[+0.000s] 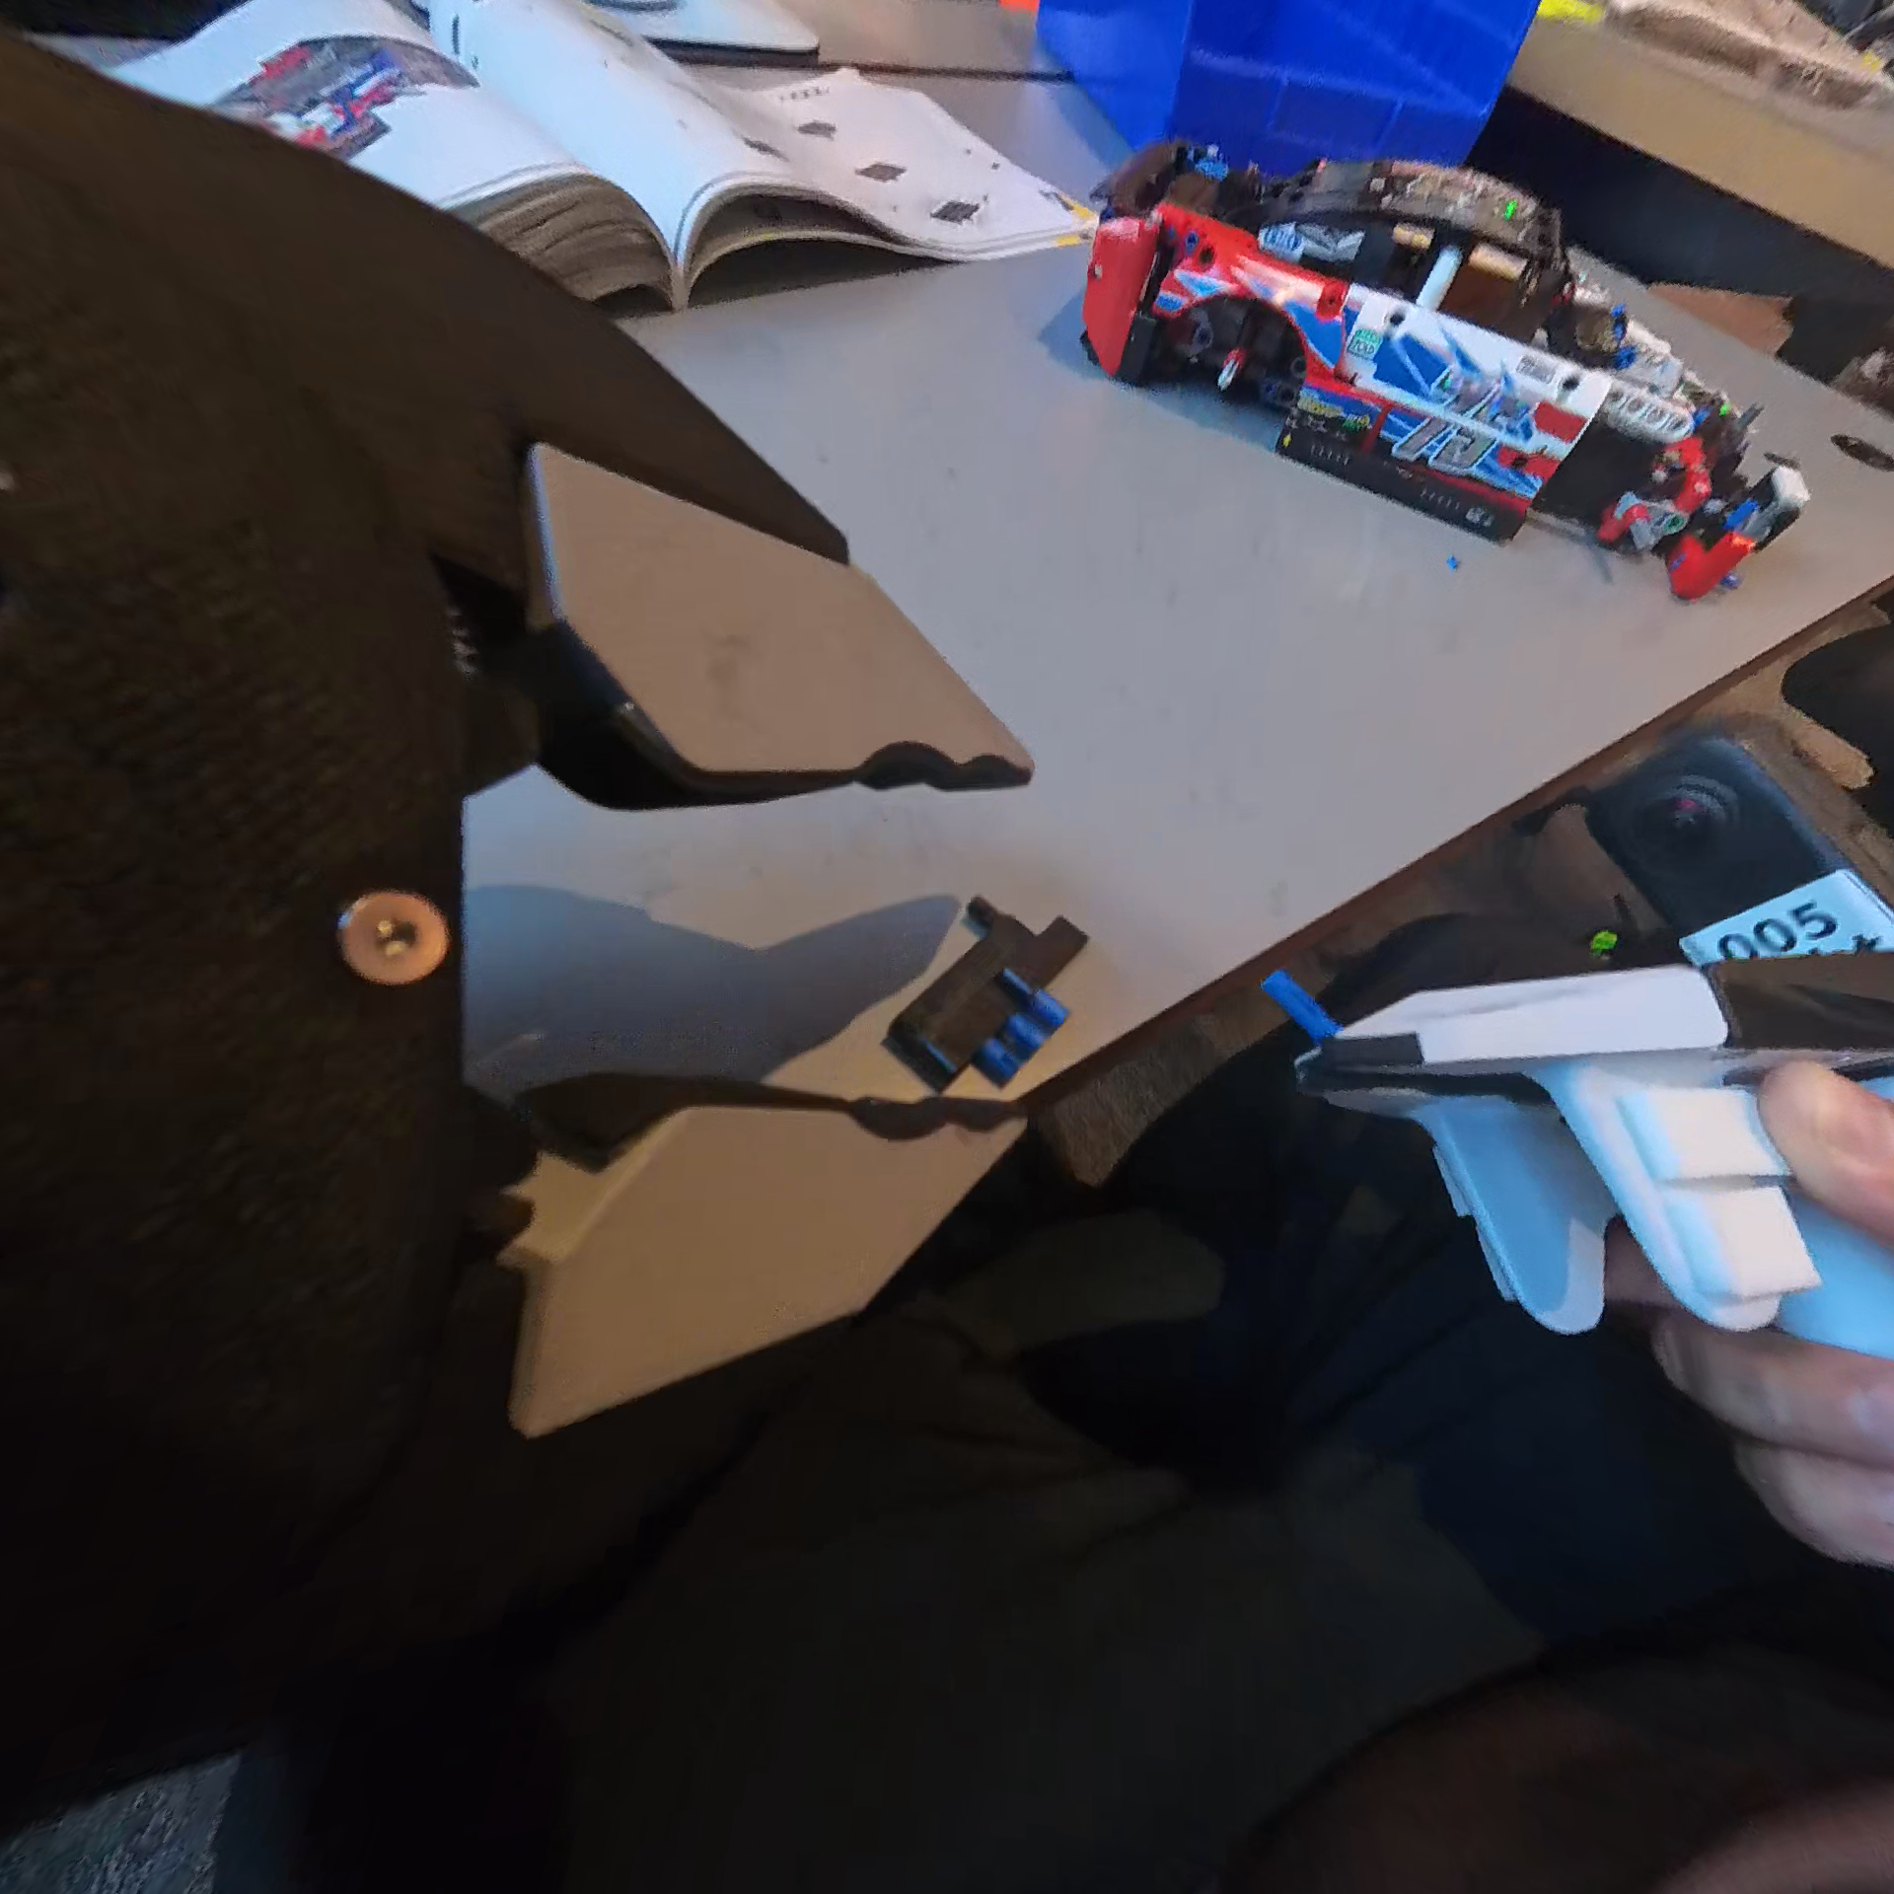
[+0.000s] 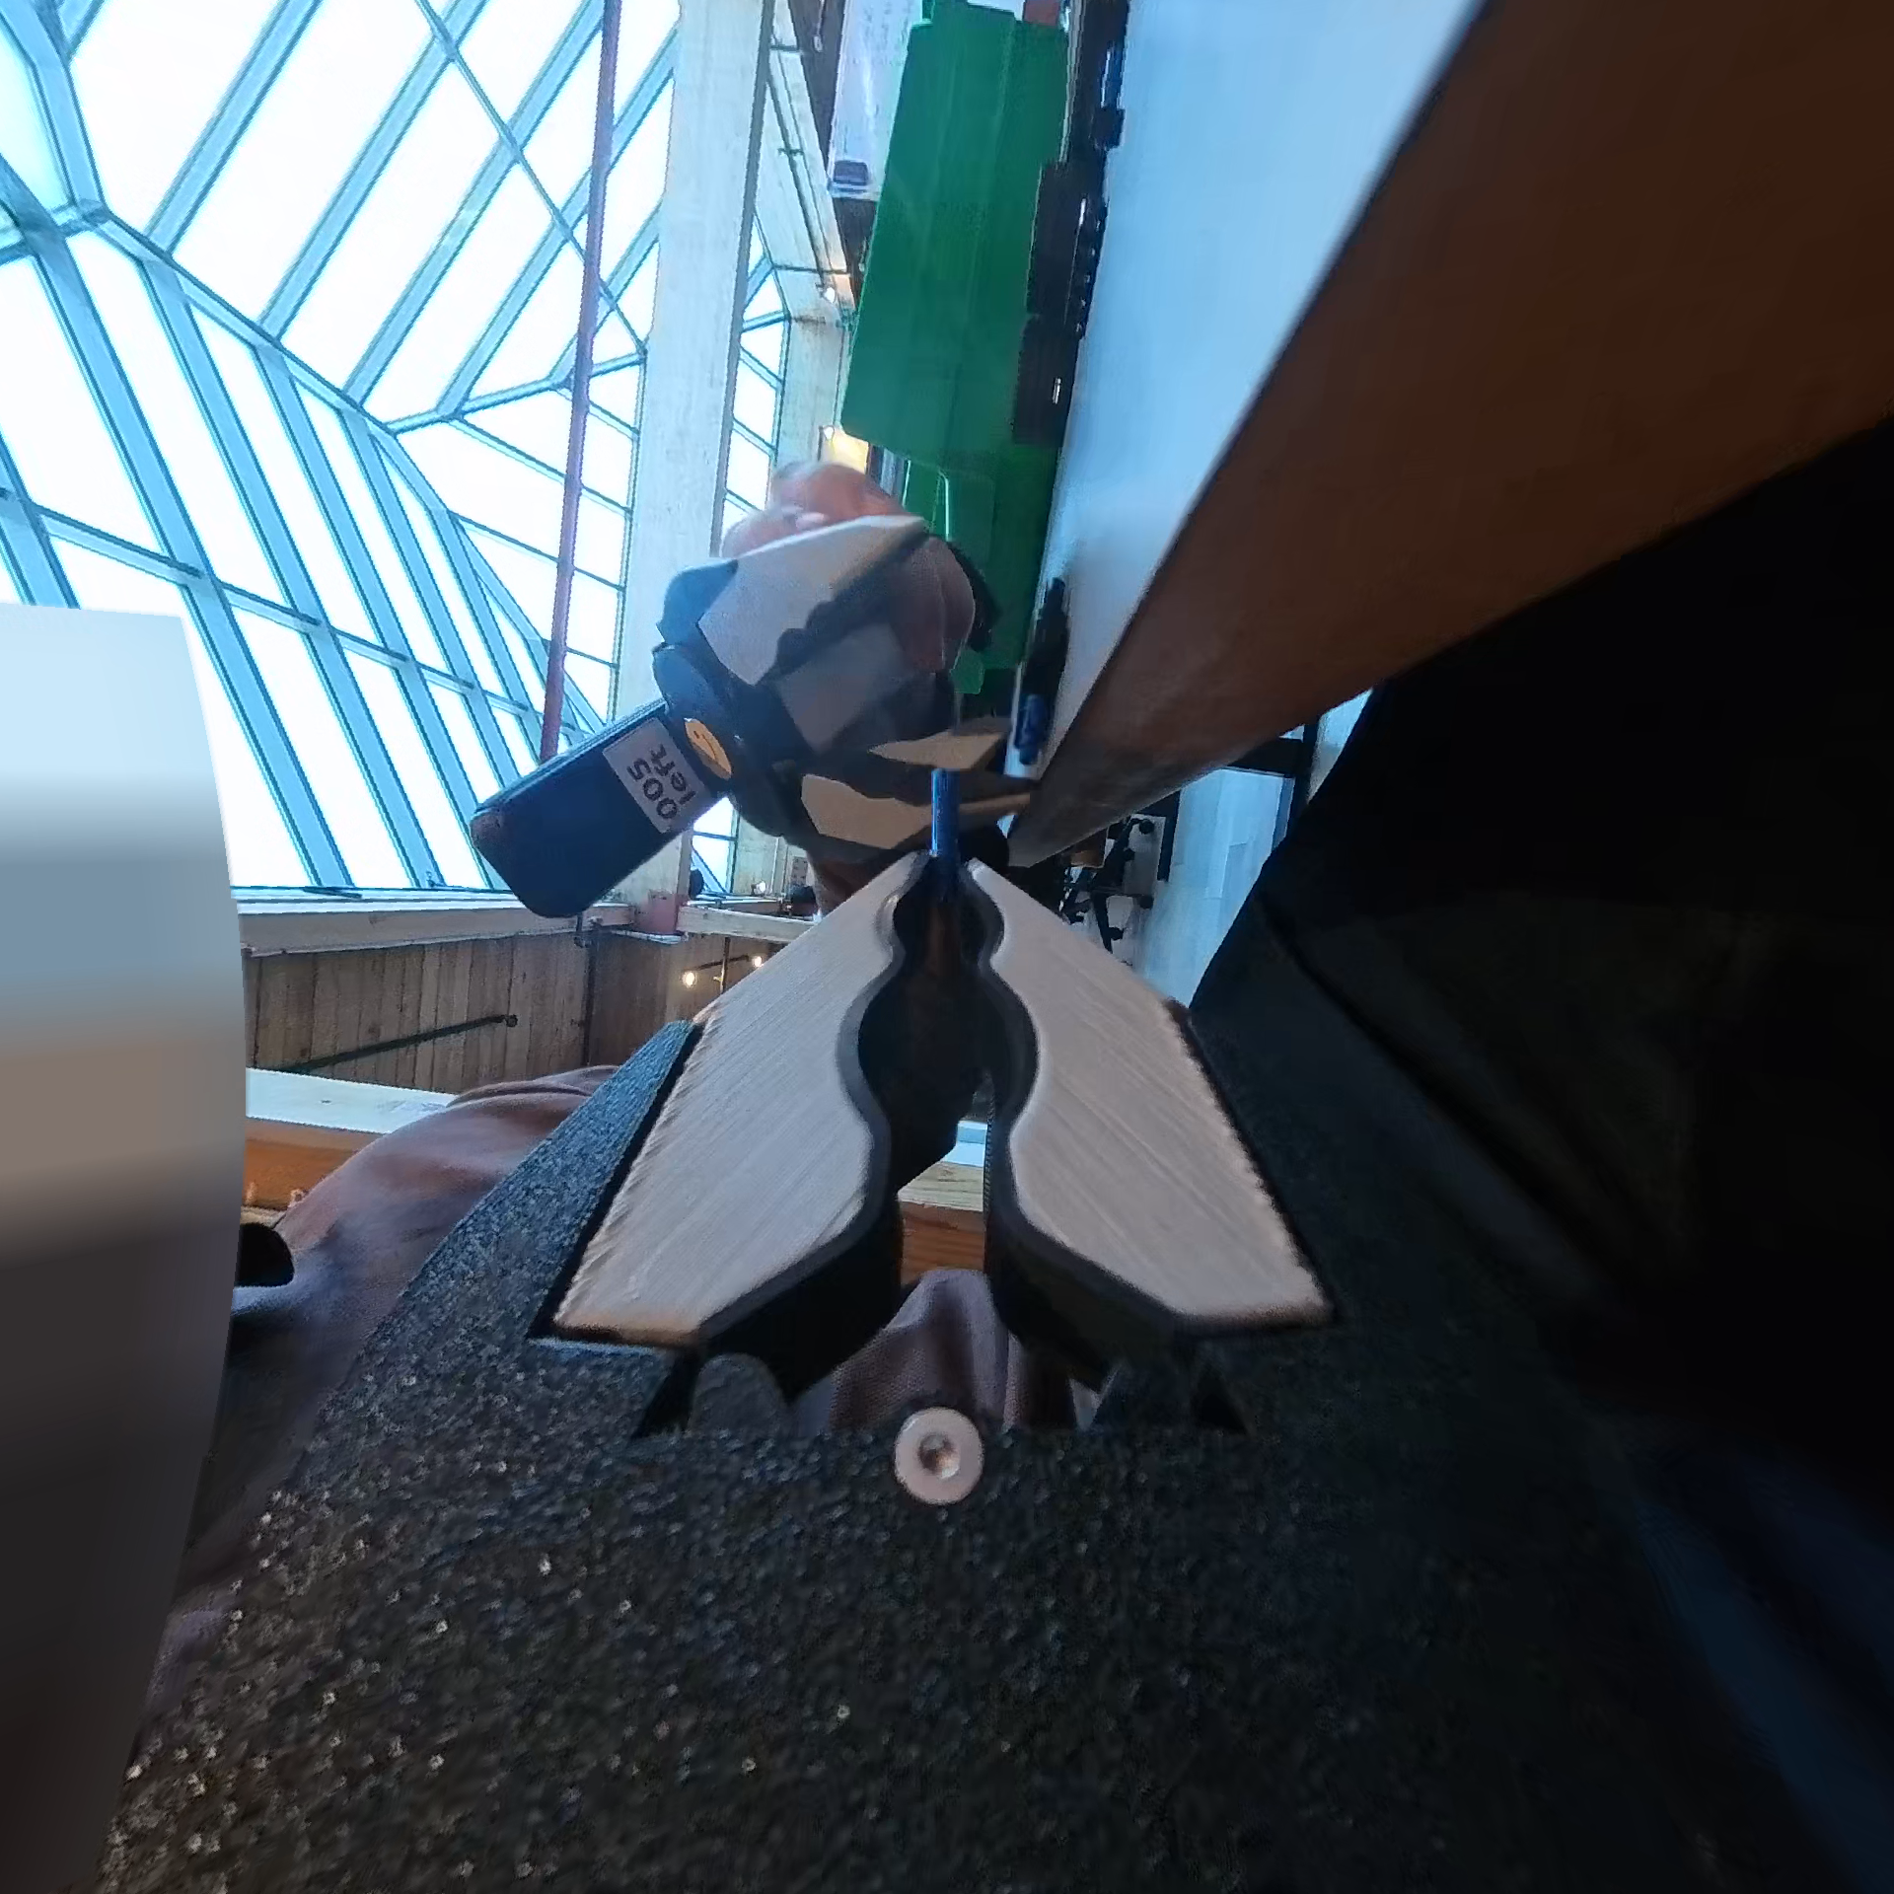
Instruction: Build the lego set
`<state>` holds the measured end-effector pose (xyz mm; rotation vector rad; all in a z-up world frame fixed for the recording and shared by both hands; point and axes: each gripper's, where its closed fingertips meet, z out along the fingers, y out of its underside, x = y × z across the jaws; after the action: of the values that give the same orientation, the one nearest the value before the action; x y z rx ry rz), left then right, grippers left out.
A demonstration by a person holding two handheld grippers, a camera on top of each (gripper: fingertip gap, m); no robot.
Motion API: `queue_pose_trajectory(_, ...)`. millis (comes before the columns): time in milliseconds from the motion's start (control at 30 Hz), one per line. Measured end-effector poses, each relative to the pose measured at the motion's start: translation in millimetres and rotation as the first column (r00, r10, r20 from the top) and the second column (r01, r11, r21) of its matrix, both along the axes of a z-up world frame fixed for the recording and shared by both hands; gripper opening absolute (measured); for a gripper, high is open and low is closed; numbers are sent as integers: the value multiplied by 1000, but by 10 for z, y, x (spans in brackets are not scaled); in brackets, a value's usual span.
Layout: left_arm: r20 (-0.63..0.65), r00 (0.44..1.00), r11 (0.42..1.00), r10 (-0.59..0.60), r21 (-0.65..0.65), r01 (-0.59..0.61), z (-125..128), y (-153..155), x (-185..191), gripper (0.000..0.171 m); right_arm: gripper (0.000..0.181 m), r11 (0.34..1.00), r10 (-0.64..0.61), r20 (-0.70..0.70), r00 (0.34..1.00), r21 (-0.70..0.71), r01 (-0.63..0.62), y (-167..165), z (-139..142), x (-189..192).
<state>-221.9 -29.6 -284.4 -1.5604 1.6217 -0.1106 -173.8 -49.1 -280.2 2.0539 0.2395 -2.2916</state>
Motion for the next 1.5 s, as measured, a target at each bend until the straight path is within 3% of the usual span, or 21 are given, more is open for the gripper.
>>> queue_pose_trajectory(200, -22, 999, 997, 36, -67, -37, -41, -60, -35, 66, 3, 1000, -3, -9, 1000, 9, 3, 11, 37, 27)
queue_pose_trajectory(333, 249, 957, 987, 150, -87, -132, 249, 99, -27, 67, 3, 1000, -15, -21, 1000, 4, 16, 27, 60, 46)
queue_pose_trajectory(467, 481, 838, 956, 258, -2, -293, 571, 370, -275, 58, 3, 999, -49, -56, 997, 7, 50, 84, 131, 76)
queue_pose_trajectory(567, 608, 739, 922, 290, 29, -386, 787, 492, -512, 44, 2, 989, -101, -79, 992, 96, 108, 154, 237, 110)
queue_pose_trajectory(667, 740, 619, 926, 262, -11, -378, 975, 476, -693, 45, 3, 954, -100, -93, 991, 272, 122, 157, 394, 95)
queue_pose_trajectory(733, 837, 484, 921, 256, -59, -386, 1119, 487, -852, 42, 4, 920, -79, -88, 993, 377, 107, 145, 457, 66)
queue_pose_trajectory(800, 856, 432, 913, 283, -102, -396, 1137, 519, -937, 45, 4, 893, -71, -72, 995, 440, 96, 170, 459, 43)
queue_pose_trajectory(1000, 807, 518, 922, 284, -83, -378, 1052, 520, -806, 45, 3, 837, -106, -27, 994, 537, 104, 404, 402, 34)
queue_pose_trajectory(1500, 814, 508, 925, 282, -90, -369, 1059, 517, -820, 34, 4, 837, -117, -43, 992, 533, 122, 444, 502, 92)
